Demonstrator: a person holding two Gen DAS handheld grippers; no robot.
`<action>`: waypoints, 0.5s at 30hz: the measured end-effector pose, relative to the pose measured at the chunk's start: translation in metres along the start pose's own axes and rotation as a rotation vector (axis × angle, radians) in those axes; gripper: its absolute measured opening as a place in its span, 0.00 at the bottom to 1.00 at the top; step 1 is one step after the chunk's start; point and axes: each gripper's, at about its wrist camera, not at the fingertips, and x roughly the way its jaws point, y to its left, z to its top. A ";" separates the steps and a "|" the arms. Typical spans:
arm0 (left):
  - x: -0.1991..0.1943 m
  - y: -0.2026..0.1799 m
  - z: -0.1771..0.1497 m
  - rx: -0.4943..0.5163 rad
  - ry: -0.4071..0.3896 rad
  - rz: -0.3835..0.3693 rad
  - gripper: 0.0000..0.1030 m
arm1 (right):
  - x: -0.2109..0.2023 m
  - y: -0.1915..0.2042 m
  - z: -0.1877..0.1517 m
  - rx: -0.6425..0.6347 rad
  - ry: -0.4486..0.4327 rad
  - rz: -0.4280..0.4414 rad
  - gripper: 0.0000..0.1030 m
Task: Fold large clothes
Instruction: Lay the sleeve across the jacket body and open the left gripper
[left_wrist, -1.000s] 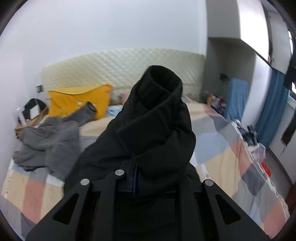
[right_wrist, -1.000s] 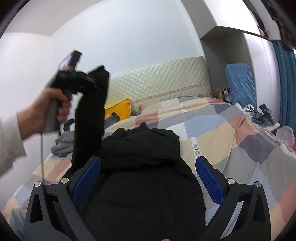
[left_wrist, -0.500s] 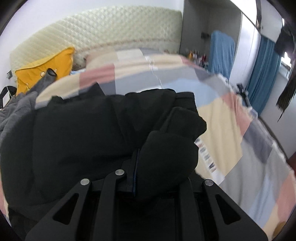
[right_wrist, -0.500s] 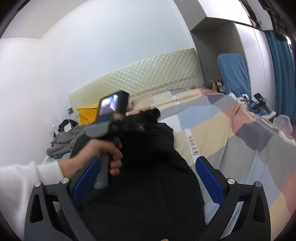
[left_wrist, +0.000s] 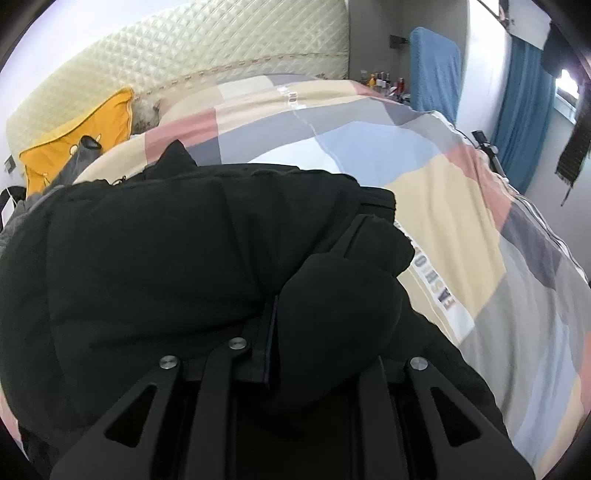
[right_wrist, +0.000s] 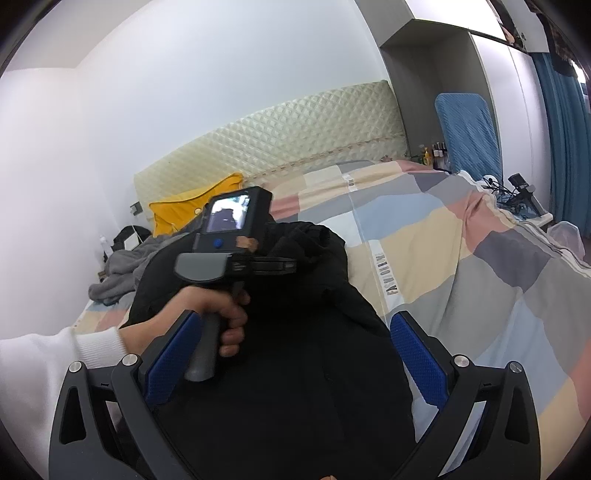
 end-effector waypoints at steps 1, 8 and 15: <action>-0.005 0.000 -0.003 0.002 0.008 0.007 0.24 | -0.001 0.001 0.000 -0.005 0.001 -0.005 1.00; -0.049 0.021 -0.019 -0.028 -0.022 0.027 0.82 | 0.000 0.011 -0.003 -0.044 0.008 -0.036 1.00; -0.097 0.077 -0.026 -0.122 -0.084 0.055 0.82 | 0.000 0.026 0.002 -0.081 0.013 -0.061 1.00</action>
